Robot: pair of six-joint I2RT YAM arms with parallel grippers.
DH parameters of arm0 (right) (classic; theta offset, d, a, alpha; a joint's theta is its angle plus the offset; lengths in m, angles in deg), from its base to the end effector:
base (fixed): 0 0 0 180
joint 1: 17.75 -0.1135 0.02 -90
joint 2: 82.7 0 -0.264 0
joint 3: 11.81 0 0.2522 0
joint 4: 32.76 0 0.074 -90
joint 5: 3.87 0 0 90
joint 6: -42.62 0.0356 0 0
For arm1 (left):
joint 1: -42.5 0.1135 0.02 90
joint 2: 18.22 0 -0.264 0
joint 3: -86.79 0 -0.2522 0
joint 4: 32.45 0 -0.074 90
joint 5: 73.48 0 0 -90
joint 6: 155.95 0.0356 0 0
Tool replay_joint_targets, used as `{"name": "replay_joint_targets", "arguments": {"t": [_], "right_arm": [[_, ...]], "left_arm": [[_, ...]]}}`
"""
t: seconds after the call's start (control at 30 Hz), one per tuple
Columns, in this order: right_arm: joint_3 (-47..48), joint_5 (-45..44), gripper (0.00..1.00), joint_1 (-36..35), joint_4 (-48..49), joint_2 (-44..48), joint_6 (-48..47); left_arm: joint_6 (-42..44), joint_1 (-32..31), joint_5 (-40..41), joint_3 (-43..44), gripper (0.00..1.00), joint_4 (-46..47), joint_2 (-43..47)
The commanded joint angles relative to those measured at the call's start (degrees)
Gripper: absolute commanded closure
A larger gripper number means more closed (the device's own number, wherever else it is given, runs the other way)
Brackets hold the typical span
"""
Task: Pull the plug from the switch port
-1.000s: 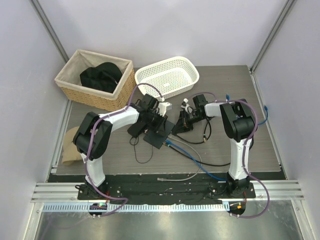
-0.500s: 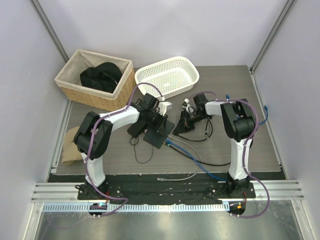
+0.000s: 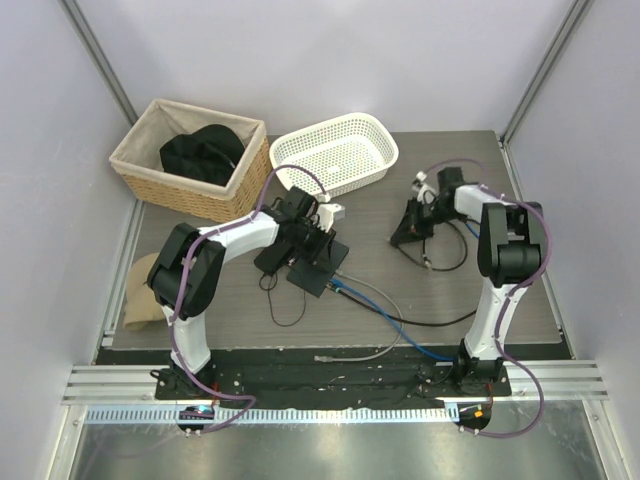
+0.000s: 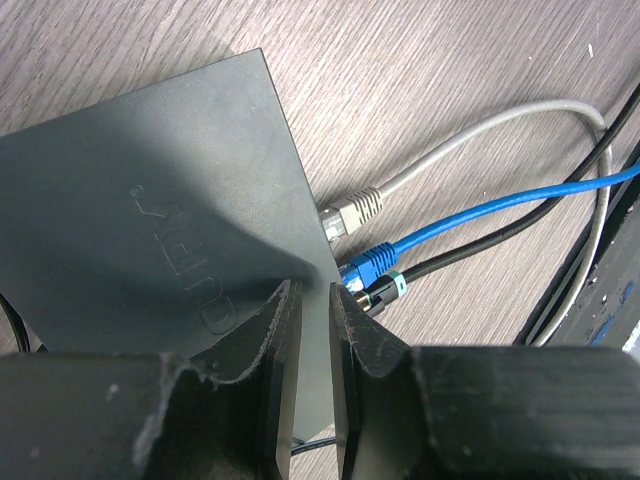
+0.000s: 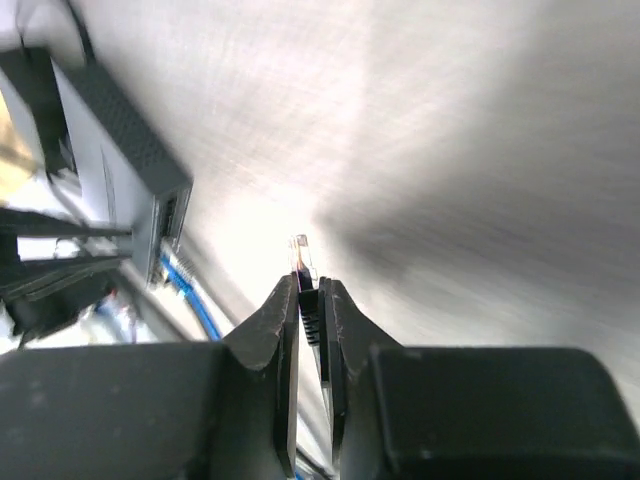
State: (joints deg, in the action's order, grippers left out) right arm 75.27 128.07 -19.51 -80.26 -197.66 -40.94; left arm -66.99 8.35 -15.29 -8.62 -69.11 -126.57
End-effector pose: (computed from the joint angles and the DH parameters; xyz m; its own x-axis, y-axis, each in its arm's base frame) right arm 0.3788 0.0354 0.1377 -0.9825 0.0533 -0.1783 -0.0818 0.7370 0.6709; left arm 0.3084 -0.2319 0.1718 -0.7322 0.4780 -0.4852 0.6792 0.5660 -0.4673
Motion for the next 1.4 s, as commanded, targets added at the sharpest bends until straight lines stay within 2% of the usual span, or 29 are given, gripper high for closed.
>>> {"name": "replay_joint_targets", "arguments": {"t": [0.0, 0.13, 0.3, 0.33, 0.37, 0.4, 0.47, 0.57, 0.63, 0.7, 0.77, 0.83, 0.97, 1.1, 1.27, 1.37], "right_arm": [[10.5, -7.9, 0.99, 6.0, -4.5, 3.7, -7.8], [15.7, -12.7, 0.99, 9.8, -4.4, 2.1, -11.2], [14.8, -16.8, 0.99, 10.5, -2.6, 0.5, -13.7], [14.4, -18.4, 0.95, 10.5, -1.7, 0.5, -13.8], [14.2, -19.6, 0.86, 10.5, -1.5, 0.3, -13.9], [14.5, -20.3, 0.68, 10.5, -1.4, 0.6, -14.3], [15.0, -18.7, 0.59, 10.5, -1.4, 1.8, -14.9], [16.9, -12.0, 0.51, 10.5, -1.9, 5.8, -15.4], [17.3, -8.8, 0.41, 10.4, -1.9, 9.3, -14.8], [16.2, -7.5, 0.36, 8.8, -2.0, 11.8, -14.0], [13.9, -5.1, 0.09, 6.3, -2.0, 15.6, -13.3], [9.0, -4.1, 0.01, 3.9, -2.2, 17.8, -12.7], [0.9, -3.6, 0.0, -5.3, -1.9, 21.3, -10.8], [-9.5, -5.7, 0.0, -11.3, 8.5, 23.5, -0.6], [-14.6, 1.8, 0.0, -11.8, 14.1, 20.1, 7.6], [-15.7, 3.8, 0.05, -12.9, 16.9, 19.4, 9.7]], "left_arm": [[2.2, -0.3, 4.3, -0.9, 0.77, -2.7, -1.4], [2.1, -0.3, 4.1, -0.8, 0.77, -2.0, -0.8], [2.3, -0.3, 4.0, -1.4, 0.77, -2.0, 0.3], [2.2, -0.3, 4.1, -1.8, 0.77, -2.0, 0.6], [2.3, -0.3, 4.4, -2.0, 0.77, -2.1, 1.3], [2.7, -0.3, 4.6, -2.3, 0.77, -2.1, 1.7], [3.1, -0.3, 5.4, -2.9, 0.76, -2.4, 3.3], [4.6, 0.0, 6.3, -3.7, 0.74, -3.0, 5.7], [5.1, 0.7, 6.6, -3.5, 0.72, -4.0, 7.4], [4.9, 1.5, 7.5, -3.3, 0.66, -5.2, 10.5], [3.9, 2.2, 8.9, -3.0, 0.57, -6.2, 12.7], [2.4, 3.5, 10.9, -3.6, 0.51, -7.9, 15.9], [1.5, 5.3, 12.2, -7.1, 0.44, -9.2, 20.3], [-0.1, 5.8, 12.1, -12.3, 0.44, -8.0, 23.4], [-1.1, 6.5, 11.5, -17.2, 0.42, -5.0, 25.0], [-1.1, 7.3, 12.2, -17.8, 0.41, -4.1, 24.7]]}}
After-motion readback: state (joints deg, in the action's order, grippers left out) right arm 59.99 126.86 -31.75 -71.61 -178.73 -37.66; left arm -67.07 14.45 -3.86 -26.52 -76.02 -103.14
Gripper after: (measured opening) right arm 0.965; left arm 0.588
